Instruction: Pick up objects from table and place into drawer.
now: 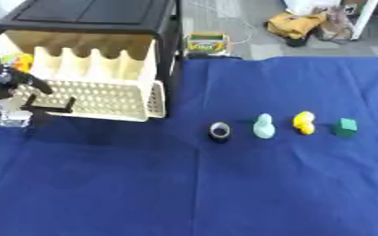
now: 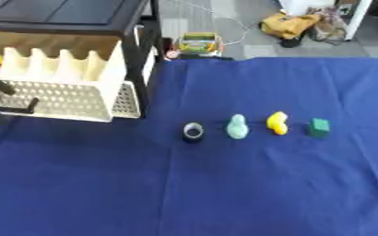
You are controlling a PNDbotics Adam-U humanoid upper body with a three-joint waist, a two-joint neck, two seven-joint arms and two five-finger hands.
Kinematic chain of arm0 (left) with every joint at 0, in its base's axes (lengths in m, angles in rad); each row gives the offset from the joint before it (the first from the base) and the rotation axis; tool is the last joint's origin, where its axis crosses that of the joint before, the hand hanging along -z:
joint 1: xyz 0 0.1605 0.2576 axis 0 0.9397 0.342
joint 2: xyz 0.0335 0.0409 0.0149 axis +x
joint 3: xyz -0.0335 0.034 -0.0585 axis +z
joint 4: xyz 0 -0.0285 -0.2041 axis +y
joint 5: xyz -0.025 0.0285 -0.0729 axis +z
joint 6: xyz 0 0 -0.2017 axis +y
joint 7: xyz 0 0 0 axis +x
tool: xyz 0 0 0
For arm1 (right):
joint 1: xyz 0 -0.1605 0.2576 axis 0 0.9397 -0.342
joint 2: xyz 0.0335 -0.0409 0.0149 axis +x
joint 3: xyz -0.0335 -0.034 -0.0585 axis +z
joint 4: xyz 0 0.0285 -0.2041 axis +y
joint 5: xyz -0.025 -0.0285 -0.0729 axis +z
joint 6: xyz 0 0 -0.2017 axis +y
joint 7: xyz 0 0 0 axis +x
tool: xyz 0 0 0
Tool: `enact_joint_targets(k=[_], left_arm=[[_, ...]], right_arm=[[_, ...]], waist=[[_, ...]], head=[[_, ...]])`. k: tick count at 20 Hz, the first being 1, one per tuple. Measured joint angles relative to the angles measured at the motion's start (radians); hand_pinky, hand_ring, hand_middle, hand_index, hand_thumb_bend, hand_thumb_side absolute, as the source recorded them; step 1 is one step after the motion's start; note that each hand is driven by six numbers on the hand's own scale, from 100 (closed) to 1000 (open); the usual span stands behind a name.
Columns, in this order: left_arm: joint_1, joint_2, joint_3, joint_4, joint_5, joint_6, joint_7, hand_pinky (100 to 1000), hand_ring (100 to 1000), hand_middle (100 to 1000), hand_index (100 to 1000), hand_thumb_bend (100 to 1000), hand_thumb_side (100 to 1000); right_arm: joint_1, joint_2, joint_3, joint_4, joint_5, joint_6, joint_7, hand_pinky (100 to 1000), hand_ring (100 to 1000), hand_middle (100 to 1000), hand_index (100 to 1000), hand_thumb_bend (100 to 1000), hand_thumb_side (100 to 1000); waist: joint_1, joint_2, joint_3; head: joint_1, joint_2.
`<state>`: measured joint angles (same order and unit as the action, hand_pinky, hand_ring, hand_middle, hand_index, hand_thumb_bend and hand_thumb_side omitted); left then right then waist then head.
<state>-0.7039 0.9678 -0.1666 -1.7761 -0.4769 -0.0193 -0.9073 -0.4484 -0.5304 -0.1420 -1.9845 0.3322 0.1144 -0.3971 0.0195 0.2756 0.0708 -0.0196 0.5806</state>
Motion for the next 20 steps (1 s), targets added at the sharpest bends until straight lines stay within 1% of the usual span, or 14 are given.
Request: enact_joint_targets(k=[2, 6, 8, 10, 11, 13, 14, 17, 20], left_arm=[[-0.001, 0.000, 0.014, -0.015, 0.015, 0.003, 0.003, 100, 100, 100, 958, 398, 1000], [-0.013, -0.001, 0.054, -0.056, 0.064, 0.011, 0.025, 100, 100, 100, 889, 317, 1000], [-0.019, -0.002, 0.078, -0.079, 0.100, 0.018, 0.050, 100, 100, 100, 860, 269, 1000], [-0.022, -0.008, 0.102, -0.105, 0.145, 0.027, 0.094, 100, 100, 100, 816, 220, 1000], [-0.022, -0.012, 0.113, -0.119, 0.171, 0.033, 0.123, 100, 100, 100, 806, 203, 1000], [-0.021, -0.017, 0.132, -0.143, 0.225, 0.048, 0.194, 100, 100, 100, 785, 141, 1000], [-0.019, -0.020, 0.140, -0.153, 0.255, 0.054, 0.236, 100, 100, 100, 783, 129, 1000], [-0.009, -0.029, 0.157, -0.175, 0.356, 0.066, 0.383, 100, 100, 100, 778, 143, 1000], [-0.007, -0.040, 0.167, -0.194, 0.467, 0.075, 0.572, 100, 100, 100, 780, 187, 1000]], right_arm=[[0.000, 0.000, 0.000, 0.000, 0.000, 0.000, 0.000, 617, 548, 537, 767, 336, 959], [0.000, -0.001, -0.003, 0.000, 0.000, 0.004, -0.004, 619, 551, 541, 768, 344, 976], [-0.001, -0.003, -0.006, 0.000, 0.002, 0.010, -0.008, 620, 555, 545, 769, 350, 999], [-0.010, -0.019, -0.006, 0.000, 0.007, 0.019, -0.011, 622, 558, 548, 771, 368, 1000], [-0.014, -0.031, -0.006, 0.000, 0.011, 0.025, -0.012, 623, 558, 549, 772, 382, 1000], [-0.019, -0.057, -0.006, 0.000, 0.023, 0.042, -0.010, 624, 559, 550, 773, 426, 1000], [-0.021, -0.073, -0.005, 0.000, 0.030, 0.052, -0.007, 624, 559, 550, 773, 430, 1000], [-0.028, -0.116, -0.004, 0.000, 0.054, 0.086, 0.010, 629, 560, 550, 775, 434, 1000], [-0.038, -0.170, 0.007, 0.000, 0.076, 0.124, 0.047, 646, 572, 553, 779, 450, 1000]], waist=[[-0.003, -0.002, 0.002], [-0.004, -0.008, 0.004], [-0.004, -0.011, 0.006], [-0.005, -0.013, 0.010], [-0.005, -0.015, 0.012], [-0.008, -0.020, 0.013], [-0.009, -0.023, 0.014], [-0.007, -0.026, 0.015], [-0.004, -0.034, 0.014]], head=[[-0.001, 0.004], [-0.014, 0.012], [-0.025, 0.017], [-0.036, 0.018], [-0.040, 0.022], [-0.045, 0.026], [-0.048, 0.027], [-0.053, 0.033], [-0.054, 0.035]])
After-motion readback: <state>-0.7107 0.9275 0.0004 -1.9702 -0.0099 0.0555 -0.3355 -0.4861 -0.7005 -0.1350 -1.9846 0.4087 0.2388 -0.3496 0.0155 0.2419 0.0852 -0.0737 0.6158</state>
